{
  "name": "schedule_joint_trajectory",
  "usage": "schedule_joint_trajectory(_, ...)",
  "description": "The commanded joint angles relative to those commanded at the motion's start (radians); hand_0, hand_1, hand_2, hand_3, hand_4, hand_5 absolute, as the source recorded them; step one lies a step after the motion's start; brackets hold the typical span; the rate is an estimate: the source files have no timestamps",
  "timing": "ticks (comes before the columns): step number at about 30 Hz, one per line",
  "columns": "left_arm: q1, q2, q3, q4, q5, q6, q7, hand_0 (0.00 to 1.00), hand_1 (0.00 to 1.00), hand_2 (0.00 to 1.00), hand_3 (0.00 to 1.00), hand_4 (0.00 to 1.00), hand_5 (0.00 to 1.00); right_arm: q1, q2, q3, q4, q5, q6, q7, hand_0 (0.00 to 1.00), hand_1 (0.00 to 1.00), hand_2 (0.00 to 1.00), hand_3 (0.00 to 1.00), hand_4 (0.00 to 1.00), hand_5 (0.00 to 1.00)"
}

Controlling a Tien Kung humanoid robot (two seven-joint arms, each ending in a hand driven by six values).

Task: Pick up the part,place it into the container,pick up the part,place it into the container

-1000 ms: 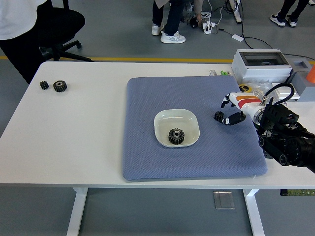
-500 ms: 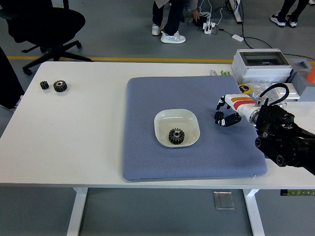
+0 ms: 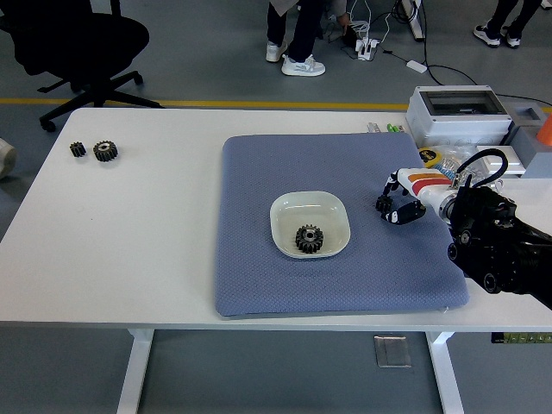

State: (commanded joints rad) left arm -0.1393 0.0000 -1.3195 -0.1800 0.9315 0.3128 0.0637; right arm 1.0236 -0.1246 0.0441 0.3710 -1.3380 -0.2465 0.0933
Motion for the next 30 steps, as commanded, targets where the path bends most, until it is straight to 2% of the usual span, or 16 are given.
schedule_joint_trajectory(5, -0.002, 0.000, -0.002, 0.000, 0.002, 0.000, 0.000, 0.653, 0.641, 0.727, 0.589, 0.694, 0.606, 0.002, 0.000, 0.001, 0.000, 0.003, -0.007, 0.004, 0.430, 0.568, 0.675, 0.611, 0.811, 0.298)
schedule_joint_trajectory(6, -0.002, 0.000, -0.003, 0.000, 0.002, 0.000, -0.001, 0.653, 0.641, 0.728, 0.590, 0.694, 0.606, 0.003, -0.001, 0.001, 0.001, 0.003, -0.008, 0.006, 0.382, 0.523, 0.608, 0.580, 0.782, 0.293)
schedule_joint_trajectory(11, -0.002, 0.000, -0.004, 0.000, 0.004, 0.000, 0.000, 0.653, 0.641, 0.728, 0.590, 0.694, 0.606, 0.001, 0.000, -0.002, 0.001, 0.007, -0.009, 0.005, 0.382, 0.523, 0.608, 0.580, 0.782, 0.293)
schedule_joint_trajectory(12, -0.002, 0.000, -0.004, 0.000, 0.004, 0.000, 0.000, 0.652, 0.641, 0.729, 0.590, 0.694, 0.606, 0.000, 0.000, -0.003, 0.001, 0.008, -0.008, 0.004, 0.356, 0.504, 0.587, 0.566, 0.773, 0.294)
schedule_joint_trajectory(30, -0.007, 0.000, 0.002, 0.000, -0.002, -0.001, 0.000, 0.653, 0.642, 0.730, 0.591, 0.695, 0.607, -0.012, 0.006, -0.024, -0.004, 0.031, -0.012, 0.004, 0.351, 0.502, 0.576, 0.566, 0.763, 0.292)
